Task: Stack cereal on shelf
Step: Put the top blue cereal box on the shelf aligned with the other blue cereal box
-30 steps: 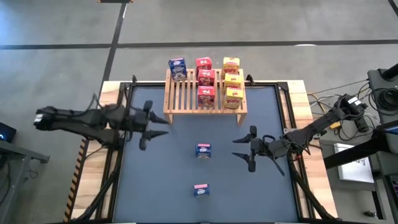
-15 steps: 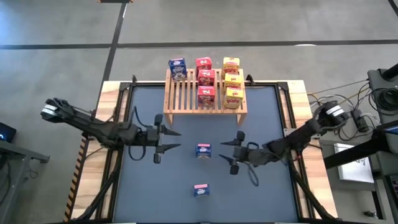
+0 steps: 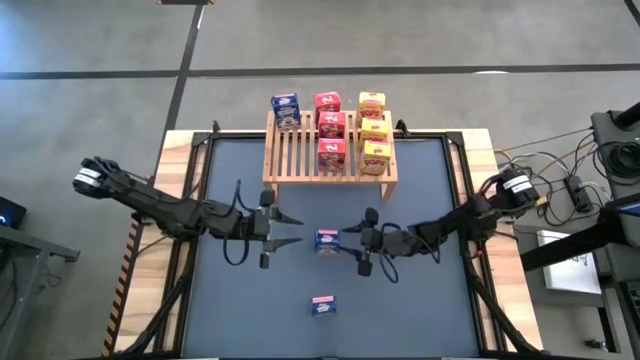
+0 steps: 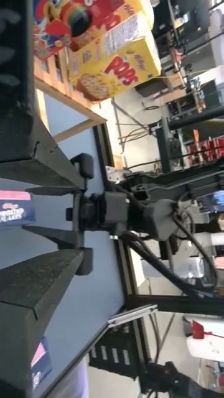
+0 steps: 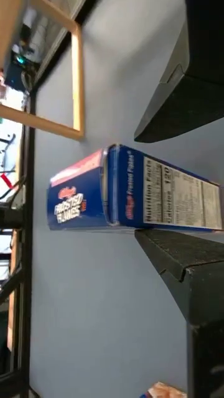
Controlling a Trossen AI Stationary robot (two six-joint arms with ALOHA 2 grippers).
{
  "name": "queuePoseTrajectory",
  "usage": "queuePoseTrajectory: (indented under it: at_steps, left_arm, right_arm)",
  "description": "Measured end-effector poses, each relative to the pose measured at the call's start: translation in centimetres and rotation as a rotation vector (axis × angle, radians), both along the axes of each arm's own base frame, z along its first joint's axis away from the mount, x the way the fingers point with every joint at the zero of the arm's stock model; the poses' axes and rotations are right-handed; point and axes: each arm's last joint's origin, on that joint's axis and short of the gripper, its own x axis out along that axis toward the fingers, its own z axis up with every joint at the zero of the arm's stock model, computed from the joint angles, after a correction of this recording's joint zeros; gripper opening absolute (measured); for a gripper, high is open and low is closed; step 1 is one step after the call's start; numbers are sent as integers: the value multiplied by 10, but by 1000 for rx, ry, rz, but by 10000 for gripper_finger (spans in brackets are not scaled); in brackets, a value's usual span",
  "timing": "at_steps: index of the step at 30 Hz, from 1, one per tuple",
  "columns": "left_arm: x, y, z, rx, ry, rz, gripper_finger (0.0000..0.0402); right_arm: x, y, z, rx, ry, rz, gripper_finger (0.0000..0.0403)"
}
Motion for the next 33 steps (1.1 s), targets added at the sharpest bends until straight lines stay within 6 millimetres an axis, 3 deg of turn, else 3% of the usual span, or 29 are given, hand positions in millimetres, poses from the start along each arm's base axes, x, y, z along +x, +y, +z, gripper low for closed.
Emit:
queuePoseTrajectory:
  at_steps: [14,19,27,33]
  left_arm:
    - [2,0,-3,4,14,0,158]
    - [2,-1,-4,5,18,0,158]
    - [5,-1,-7,7,25,1,158]
    - [8,-2,-12,13,44,1,158]
  right_arm:
    - [13,-13,-26,79,4,113,228]
    - [15,-13,-31,79,-12,114,210]
    - [15,-13,-29,73,-21,116,151]
    - [14,-13,-21,62,-38,122,140]
